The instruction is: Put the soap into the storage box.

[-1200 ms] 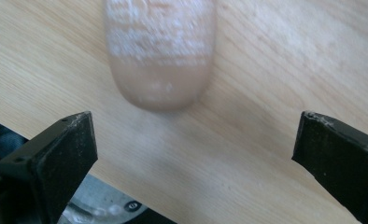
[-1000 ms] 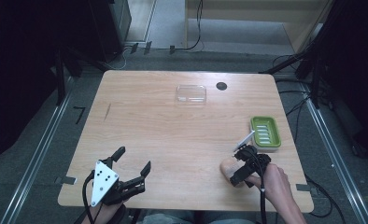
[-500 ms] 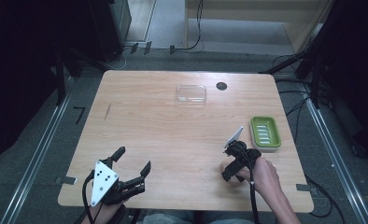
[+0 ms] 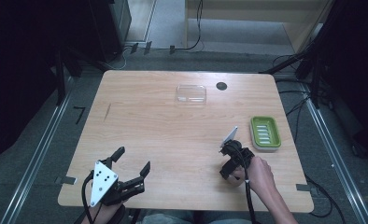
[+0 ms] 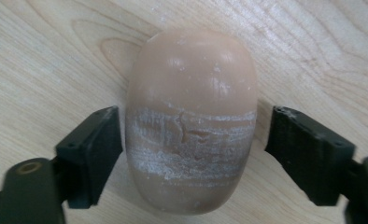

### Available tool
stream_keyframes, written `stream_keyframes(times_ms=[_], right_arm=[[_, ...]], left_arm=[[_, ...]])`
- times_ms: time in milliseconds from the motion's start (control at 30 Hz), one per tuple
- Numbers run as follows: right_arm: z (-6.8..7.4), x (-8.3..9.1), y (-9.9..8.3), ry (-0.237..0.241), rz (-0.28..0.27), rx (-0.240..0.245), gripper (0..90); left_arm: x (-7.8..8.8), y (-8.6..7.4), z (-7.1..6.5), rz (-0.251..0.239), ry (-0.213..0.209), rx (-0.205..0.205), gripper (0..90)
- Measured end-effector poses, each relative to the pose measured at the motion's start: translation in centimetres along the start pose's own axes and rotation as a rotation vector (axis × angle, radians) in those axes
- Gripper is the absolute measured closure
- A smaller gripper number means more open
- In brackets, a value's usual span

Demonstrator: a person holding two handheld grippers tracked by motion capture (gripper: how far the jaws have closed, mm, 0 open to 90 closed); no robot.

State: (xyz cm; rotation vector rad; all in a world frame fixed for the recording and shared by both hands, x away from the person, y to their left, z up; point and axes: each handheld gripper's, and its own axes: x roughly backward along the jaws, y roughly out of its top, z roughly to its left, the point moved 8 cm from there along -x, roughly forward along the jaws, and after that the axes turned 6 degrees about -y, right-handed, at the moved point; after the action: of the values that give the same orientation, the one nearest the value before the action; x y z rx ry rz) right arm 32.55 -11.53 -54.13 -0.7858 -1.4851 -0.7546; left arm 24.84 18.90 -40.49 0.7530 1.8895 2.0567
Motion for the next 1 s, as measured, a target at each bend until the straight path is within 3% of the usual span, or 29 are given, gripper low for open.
stream_keyframes(times_ms=[233,1000], right_arm=[[0.11,-0.32,-0.1,-0.013,0.023,0.003,25.0],[0.4,-0.46,-0.12,-0.029,0.027,-0.001,32.5]], left_arm=[[0.03,0.01,0.03,-0.001,0.002,0.003,13.2],[0.03,0.02,0.07,-0.003,0.002,0.006,13.2]])
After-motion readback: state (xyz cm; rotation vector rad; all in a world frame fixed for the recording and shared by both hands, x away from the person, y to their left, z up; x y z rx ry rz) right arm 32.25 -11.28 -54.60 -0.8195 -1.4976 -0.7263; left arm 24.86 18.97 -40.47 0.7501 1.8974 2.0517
